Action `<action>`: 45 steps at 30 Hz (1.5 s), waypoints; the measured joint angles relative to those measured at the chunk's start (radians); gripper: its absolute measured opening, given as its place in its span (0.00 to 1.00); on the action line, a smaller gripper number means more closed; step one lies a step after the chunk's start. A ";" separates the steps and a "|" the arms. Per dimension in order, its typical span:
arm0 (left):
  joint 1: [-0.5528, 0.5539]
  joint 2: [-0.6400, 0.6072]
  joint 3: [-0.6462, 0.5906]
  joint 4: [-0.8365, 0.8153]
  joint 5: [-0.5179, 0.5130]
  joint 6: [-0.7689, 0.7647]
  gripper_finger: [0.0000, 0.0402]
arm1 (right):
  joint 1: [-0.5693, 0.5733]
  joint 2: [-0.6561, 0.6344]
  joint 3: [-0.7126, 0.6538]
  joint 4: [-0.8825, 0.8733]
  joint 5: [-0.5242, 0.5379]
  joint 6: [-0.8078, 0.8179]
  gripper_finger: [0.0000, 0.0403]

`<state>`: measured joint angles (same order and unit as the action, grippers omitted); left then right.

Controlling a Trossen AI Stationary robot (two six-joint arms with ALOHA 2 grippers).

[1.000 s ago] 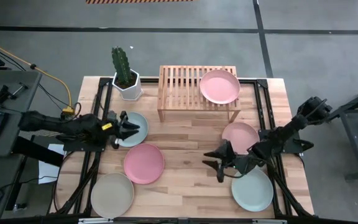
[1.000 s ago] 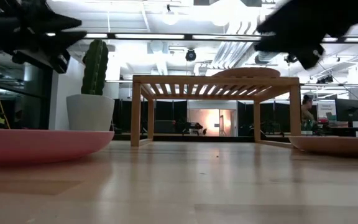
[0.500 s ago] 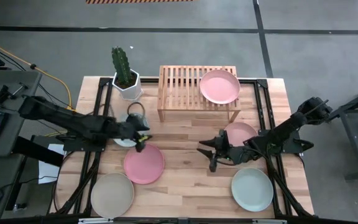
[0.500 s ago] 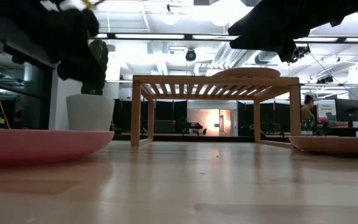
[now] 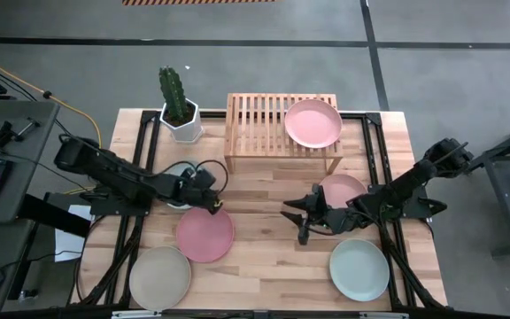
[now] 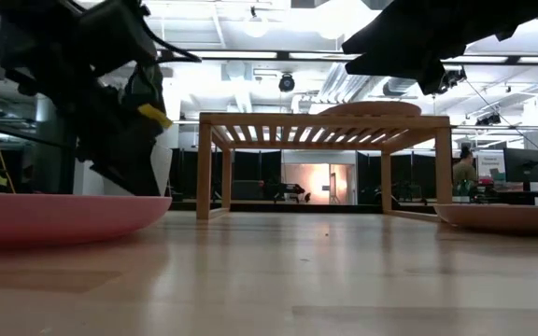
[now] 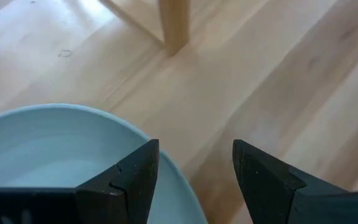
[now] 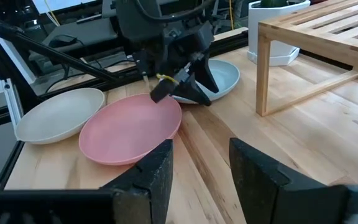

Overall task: Place and stack plates onto a shelf
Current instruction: Put the top blue plate on the shelf

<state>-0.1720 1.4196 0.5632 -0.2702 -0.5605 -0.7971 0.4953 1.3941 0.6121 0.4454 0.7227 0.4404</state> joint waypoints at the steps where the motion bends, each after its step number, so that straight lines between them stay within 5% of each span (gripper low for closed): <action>1: 0.004 0.006 0.000 0.001 -0.006 -0.005 0.48 | 0.000 0.000 0.000 0.000 0.000 0.000 0.35; 37: 0.037 0.000 -0.001 -0.177 0.051 -0.214 0.47 | 0.000 0.000 -0.001 -0.002 -0.001 0.006 0.35; 45: 0.037 0.000 -0.001 -0.188 0.040 -0.171 0.21 | 0.000 0.000 -0.001 -0.002 -0.001 0.007 0.35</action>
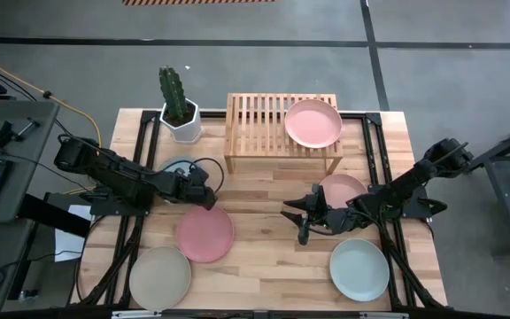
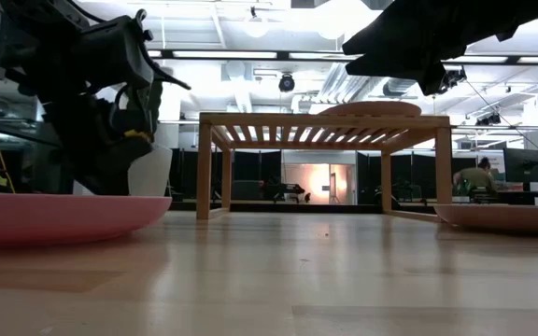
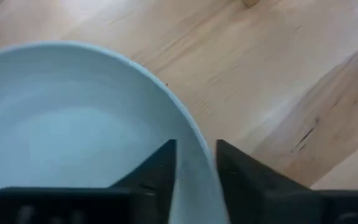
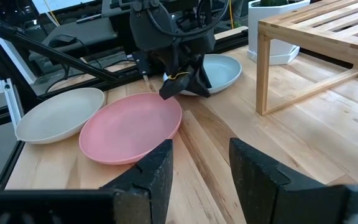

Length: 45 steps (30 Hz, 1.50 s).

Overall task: Place and stack plates onto a shelf
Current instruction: Put the top blue plate on the shelf

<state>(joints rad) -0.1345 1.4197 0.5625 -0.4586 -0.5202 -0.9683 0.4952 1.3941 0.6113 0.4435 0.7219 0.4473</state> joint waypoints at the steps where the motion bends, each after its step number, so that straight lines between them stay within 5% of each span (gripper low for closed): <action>1: 0.000 0.000 0.000 -0.001 0.005 0.005 0.16 | 0.000 0.000 0.000 0.000 0.000 0.000 0.35; 4: 0.000 0.000 0.000 -0.007 0.013 0.024 0.03 | 0.000 0.000 0.000 0.000 0.000 0.000 0.35; 10: -0.034 -0.023 0.086 -0.192 0.052 0.025 0.01 | 0.000 0.000 0.000 0.000 0.000 0.000 0.35; 21: -0.263 -0.085 0.474 -0.703 0.041 -0.041 0.00 | 0.000 0.000 0.000 0.001 0.000 0.000 0.35; 26: -0.375 -0.073 0.648 -0.802 -0.035 -0.029 0.00 | 0.000 0.000 0.000 0.011 0.000 0.005 0.35; 35: -0.307 0.071 0.950 -0.798 -0.236 0.518 0.00 | 0.000 -0.026 0.047 0.109 -0.001 -0.141 0.35; 45: -0.009 0.257 1.031 -0.591 -0.216 1.125 0.00 | 0.030 -0.033 0.129 0.094 0.003 -0.315 0.35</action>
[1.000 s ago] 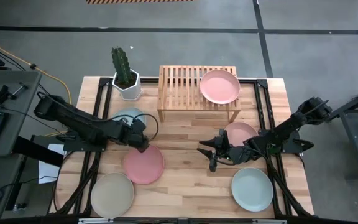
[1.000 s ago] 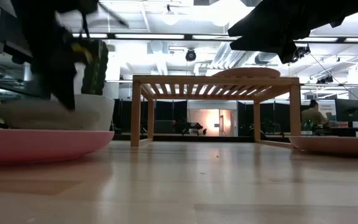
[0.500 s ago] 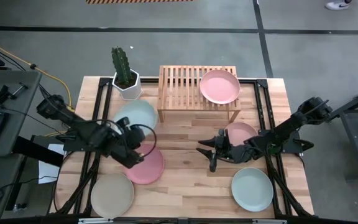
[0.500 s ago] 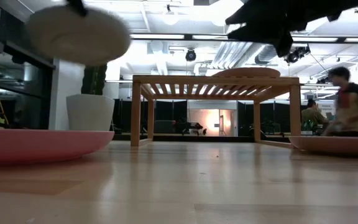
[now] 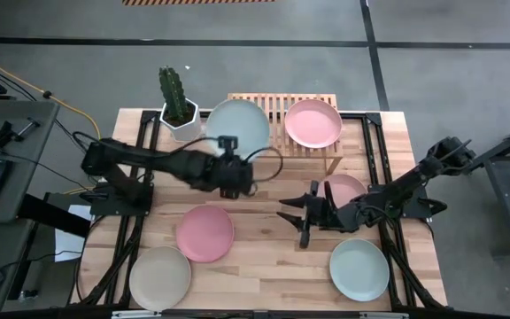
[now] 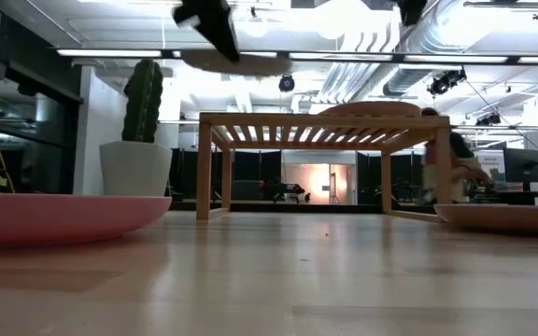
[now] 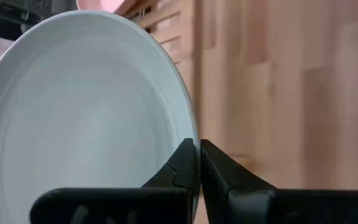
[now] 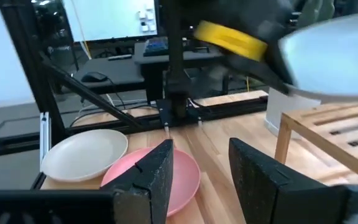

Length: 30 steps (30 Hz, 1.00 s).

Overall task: Place and stack plates onto a shelf
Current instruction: Put the top blue plate on the shelf

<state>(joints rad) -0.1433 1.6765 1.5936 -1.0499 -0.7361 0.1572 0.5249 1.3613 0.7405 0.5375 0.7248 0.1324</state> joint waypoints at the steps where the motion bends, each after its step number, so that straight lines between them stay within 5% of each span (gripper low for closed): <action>1: 0.023 0.013 0.000 0.015 0.007 0.028 0.00 | 0.010 -0.001 0.003 0.001 0.007 -0.015 0.35; 8: 0.145 0.057 -0.010 0.155 0.249 0.170 0.00 | 0.098 -0.047 0.012 0.002 0.094 -0.089 0.35; 17: 0.227 0.055 -0.010 0.255 0.277 0.221 0.00 | 0.176 -0.061 0.012 0.006 0.210 -0.140 0.35; 30: 0.289 0.065 -0.010 0.249 0.376 0.132 0.00 | 0.178 -0.061 0.012 0.006 0.219 -0.137 0.35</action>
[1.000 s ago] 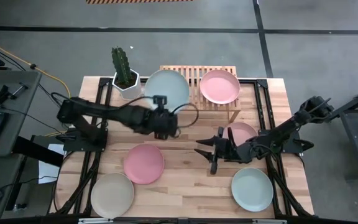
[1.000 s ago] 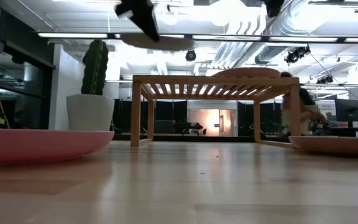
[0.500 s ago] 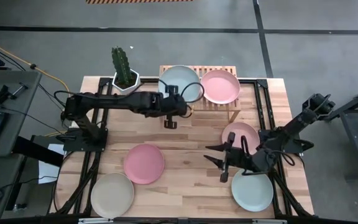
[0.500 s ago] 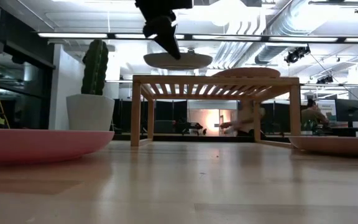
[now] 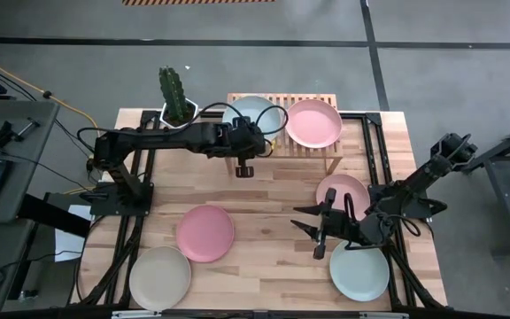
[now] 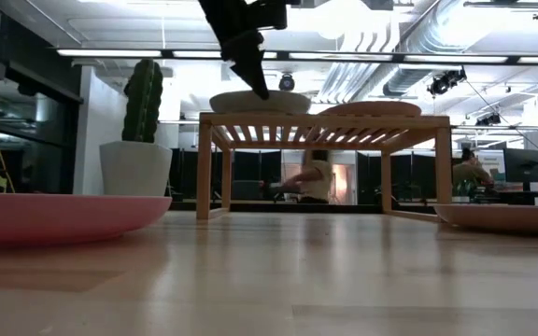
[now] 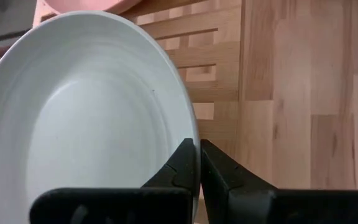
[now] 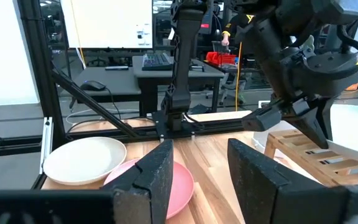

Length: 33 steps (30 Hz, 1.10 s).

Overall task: Place and stack plates onto a shelf
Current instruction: Put the top blue plate on the shelf

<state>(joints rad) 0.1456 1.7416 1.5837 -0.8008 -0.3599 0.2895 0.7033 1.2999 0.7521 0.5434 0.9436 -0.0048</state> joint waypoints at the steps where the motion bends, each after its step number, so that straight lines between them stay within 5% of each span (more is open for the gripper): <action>1: 0.003 0.000 0.000 0.000 0.004 -0.007 0.01 | 0.000 0.000 0.000 0.000 0.000 0.001 0.35; 33: 0.013 0.000 0.000 0.052 0.035 -0.044 0.03 | 0.000 0.000 0.000 0.009 0.000 0.008 0.35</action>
<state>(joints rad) 0.1581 1.7416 1.5837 -0.7490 -0.3248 0.2455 0.7033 1.3003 0.7521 0.5521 0.9432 0.0032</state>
